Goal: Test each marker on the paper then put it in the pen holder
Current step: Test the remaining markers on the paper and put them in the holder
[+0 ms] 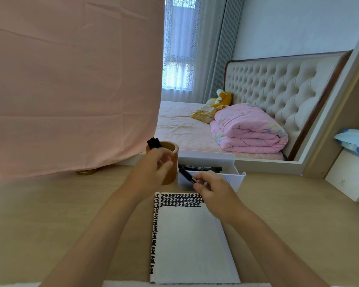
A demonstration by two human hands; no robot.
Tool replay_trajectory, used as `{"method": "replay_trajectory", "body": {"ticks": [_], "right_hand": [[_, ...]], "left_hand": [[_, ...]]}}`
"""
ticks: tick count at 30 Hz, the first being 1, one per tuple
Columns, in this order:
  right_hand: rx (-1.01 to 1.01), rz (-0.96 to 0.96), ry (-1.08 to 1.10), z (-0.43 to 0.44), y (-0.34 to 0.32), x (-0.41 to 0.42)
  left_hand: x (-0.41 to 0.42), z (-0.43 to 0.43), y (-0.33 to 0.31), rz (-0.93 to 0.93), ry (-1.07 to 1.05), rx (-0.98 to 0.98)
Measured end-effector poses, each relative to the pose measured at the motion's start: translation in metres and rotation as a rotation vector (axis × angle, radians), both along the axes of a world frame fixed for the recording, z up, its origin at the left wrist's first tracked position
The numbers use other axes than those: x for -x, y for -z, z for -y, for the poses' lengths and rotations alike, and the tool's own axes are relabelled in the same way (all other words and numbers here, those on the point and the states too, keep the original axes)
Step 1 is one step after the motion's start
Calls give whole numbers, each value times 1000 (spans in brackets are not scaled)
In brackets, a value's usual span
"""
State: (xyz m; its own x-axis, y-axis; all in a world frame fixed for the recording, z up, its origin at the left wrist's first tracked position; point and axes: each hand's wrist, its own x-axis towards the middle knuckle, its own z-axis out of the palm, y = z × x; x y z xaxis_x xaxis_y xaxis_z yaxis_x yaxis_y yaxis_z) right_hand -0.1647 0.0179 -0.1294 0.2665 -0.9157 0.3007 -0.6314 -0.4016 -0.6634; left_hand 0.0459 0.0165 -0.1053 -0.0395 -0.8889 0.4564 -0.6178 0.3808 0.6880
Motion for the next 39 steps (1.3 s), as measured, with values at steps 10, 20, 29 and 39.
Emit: {"method": "replay_trajectory", "body": {"ticks": [10,20,29,39], "right_hand": [[78,261,96,50,-84,-40],[80,62,25,107,-93,-89],[-64,-311,-58,121,-70,-87],[-52,-647,59,135,-58,-28]], "left_hand": [[-30,67,-16,-27,-228,4],[-41,86,6,-112,-89,-65],[-35,88,6,-172,-70,29],[-31,81,2,91,-2,1]]}}
